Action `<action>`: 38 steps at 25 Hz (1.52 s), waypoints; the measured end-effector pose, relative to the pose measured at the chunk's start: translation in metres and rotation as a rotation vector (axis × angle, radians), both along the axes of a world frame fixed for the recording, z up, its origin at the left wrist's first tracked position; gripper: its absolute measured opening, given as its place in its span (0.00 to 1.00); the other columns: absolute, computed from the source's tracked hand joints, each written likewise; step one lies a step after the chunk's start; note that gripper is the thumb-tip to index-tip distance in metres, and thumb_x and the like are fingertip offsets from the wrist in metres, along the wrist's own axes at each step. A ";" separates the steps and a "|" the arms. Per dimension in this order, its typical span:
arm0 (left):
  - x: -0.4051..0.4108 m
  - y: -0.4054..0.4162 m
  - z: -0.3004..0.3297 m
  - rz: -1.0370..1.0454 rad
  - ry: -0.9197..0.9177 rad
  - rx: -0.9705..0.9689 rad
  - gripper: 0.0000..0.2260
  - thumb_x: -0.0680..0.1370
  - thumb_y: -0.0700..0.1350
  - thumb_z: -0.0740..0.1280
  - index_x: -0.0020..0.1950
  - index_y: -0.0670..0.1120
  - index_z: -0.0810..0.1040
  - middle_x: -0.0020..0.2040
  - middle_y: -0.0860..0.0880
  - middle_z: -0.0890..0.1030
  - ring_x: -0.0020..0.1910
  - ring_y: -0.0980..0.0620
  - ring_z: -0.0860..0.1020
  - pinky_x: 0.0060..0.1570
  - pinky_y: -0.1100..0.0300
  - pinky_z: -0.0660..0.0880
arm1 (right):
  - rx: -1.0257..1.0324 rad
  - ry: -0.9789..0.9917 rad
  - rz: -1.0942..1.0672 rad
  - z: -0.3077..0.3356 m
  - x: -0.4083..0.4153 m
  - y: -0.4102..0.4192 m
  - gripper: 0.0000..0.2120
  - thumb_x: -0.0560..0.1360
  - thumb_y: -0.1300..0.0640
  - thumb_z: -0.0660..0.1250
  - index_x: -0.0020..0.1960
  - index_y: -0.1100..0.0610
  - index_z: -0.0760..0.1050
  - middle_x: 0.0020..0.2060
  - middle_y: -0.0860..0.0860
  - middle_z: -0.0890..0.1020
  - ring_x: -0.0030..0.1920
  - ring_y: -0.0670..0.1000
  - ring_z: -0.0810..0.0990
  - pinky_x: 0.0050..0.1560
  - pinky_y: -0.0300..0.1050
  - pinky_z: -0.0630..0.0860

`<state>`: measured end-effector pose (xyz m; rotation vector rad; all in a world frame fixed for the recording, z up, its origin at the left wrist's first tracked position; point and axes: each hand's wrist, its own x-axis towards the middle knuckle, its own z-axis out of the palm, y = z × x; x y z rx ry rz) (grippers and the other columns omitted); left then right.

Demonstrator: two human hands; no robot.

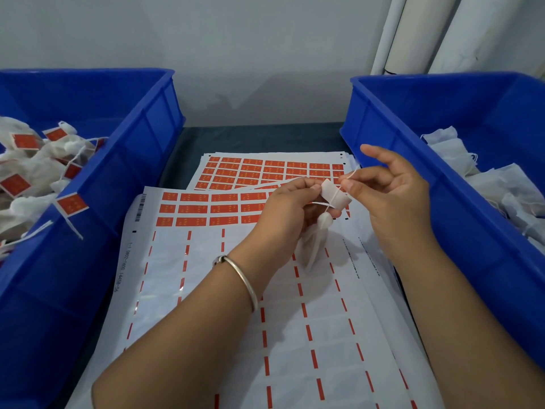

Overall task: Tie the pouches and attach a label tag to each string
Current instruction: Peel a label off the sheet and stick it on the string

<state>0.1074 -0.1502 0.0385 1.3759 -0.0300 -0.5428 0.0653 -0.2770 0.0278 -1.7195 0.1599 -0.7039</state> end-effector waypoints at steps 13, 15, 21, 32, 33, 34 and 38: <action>-0.004 0.004 -0.002 -0.116 -0.024 -0.114 0.10 0.80 0.38 0.55 0.47 0.44 0.76 0.48 0.45 0.78 0.32 0.55 0.77 0.38 0.65 0.76 | 0.009 0.030 -0.064 -0.001 0.001 0.001 0.18 0.70 0.62 0.73 0.48 0.41 0.72 0.35 0.38 0.83 0.44 0.38 0.82 0.40 0.26 0.74; -0.006 0.004 0.000 -0.109 -0.019 -0.114 0.09 0.80 0.39 0.56 0.48 0.44 0.76 0.48 0.45 0.78 0.33 0.54 0.76 0.39 0.64 0.76 | 0.004 0.035 -0.070 -0.001 0.001 0.002 0.18 0.70 0.61 0.74 0.48 0.41 0.72 0.35 0.38 0.83 0.44 0.38 0.82 0.40 0.25 0.74; -0.005 0.001 -0.001 -0.076 -0.060 -0.016 0.11 0.78 0.43 0.62 0.42 0.47 0.83 0.53 0.43 0.81 0.42 0.50 0.78 0.54 0.55 0.75 | 0.021 0.046 -0.087 -0.002 0.002 0.001 0.18 0.71 0.61 0.73 0.47 0.39 0.72 0.36 0.41 0.83 0.44 0.42 0.83 0.43 0.32 0.79; 0.002 0.003 -0.015 -0.036 -0.298 0.065 0.07 0.73 0.41 0.71 0.41 0.55 0.82 0.38 0.56 0.84 0.39 0.60 0.81 0.38 0.72 0.73 | 0.117 0.049 -0.003 -0.001 0.002 0.003 0.16 0.72 0.61 0.71 0.51 0.42 0.72 0.37 0.42 0.84 0.45 0.44 0.84 0.41 0.32 0.78; 0.002 0.002 -0.016 -0.008 -0.301 0.071 0.07 0.73 0.42 0.71 0.42 0.55 0.81 0.38 0.55 0.84 0.40 0.59 0.81 0.39 0.71 0.72 | 0.151 0.056 0.032 -0.002 0.002 0.003 0.17 0.72 0.61 0.71 0.54 0.43 0.72 0.37 0.44 0.84 0.45 0.45 0.84 0.42 0.34 0.79; 0.003 0.002 -0.017 0.019 -0.306 0.076 0.07 0.73 0.42 0.71 0.42 0.56 0.80 0.38 0.56 0.84 0.42 0.59 0.81 0.41 0.70 0.71 | 0.176 0.077 0.074 -0.003 0.003 0.003 0.18 0.72 0.61 0.71 0.56 0.45 0.72 0.38 0.45 0.84 0.45 0.46 0.84 0.42 0.36 0.80; 0.007 0.002 -0.018 0.077 -0.297 0.066 0.07 0.73 0.42 0.70 0.39 0.55 0.81 0.36 0.63 0.82 0.39 0.67 0.79 0.33 0.76 0.71 | 0.143 0.164 0.130 -0.006 0.004 0.004 0.23 0.69 0.60 0.74 0.59 0.46 0.70 0.43 0.47 0.83 0.47 0.44 0.83 0.44 0.36 0.80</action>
